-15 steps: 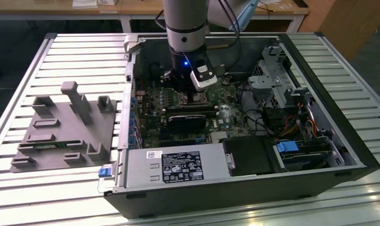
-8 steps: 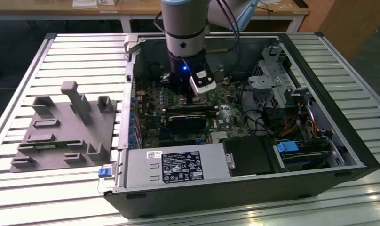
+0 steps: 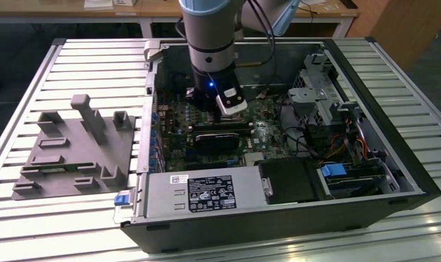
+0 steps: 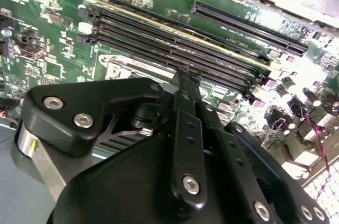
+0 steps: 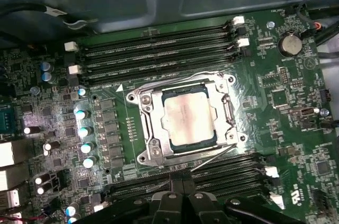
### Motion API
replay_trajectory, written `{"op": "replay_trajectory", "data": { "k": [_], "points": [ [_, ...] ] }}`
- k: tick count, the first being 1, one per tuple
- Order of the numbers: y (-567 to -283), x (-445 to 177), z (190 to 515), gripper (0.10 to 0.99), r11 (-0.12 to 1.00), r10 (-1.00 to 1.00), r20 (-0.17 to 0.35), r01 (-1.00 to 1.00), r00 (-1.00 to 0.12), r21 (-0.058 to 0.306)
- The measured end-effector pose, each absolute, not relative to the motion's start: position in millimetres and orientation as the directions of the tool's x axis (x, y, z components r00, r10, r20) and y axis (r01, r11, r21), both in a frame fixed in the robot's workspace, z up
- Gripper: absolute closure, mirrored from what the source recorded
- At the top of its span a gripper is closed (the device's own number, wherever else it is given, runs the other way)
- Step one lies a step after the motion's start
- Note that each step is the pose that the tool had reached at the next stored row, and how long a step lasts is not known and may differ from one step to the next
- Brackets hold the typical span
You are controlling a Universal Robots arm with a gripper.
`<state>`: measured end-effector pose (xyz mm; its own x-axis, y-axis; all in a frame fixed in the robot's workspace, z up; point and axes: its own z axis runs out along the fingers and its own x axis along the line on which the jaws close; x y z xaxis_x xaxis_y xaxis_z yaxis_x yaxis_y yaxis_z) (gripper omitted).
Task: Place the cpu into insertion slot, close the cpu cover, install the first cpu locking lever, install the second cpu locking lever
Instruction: 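Install the second cpu locking lever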
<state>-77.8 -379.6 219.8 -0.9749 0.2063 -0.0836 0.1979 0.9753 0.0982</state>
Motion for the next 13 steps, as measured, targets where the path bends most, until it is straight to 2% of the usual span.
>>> {"op": "replay_trajectory", "data": {
  "k": [13],
  "points": [
    [-399,-84,215,0.984,0.957,0.215,-0.059,0.198,-0.975,0.21]
  ]
}}
